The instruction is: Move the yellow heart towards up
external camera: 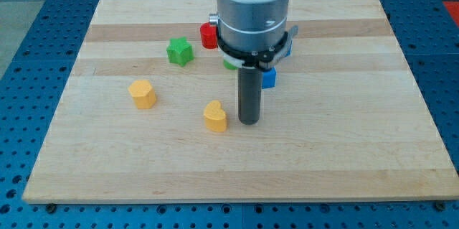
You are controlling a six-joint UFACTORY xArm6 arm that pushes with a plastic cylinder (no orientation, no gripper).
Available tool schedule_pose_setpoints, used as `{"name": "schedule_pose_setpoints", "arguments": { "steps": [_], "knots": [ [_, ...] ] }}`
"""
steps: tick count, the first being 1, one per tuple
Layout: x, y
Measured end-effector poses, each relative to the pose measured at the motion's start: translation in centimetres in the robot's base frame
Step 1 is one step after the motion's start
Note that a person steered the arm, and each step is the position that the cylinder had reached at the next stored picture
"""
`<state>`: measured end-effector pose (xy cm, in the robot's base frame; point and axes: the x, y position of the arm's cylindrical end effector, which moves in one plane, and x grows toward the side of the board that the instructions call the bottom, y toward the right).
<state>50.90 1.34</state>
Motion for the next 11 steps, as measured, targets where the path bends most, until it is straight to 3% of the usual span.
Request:
{"name": "schedule_pose_setpoints", "arguments": {
  "steps": [1, 4, 8, 11],
  "knots": [
    [2.1, -0.6],
    [2.5, -6.4],
    [-3.6, -5.8],
    [-3.1, -7.2]
  ]
}}
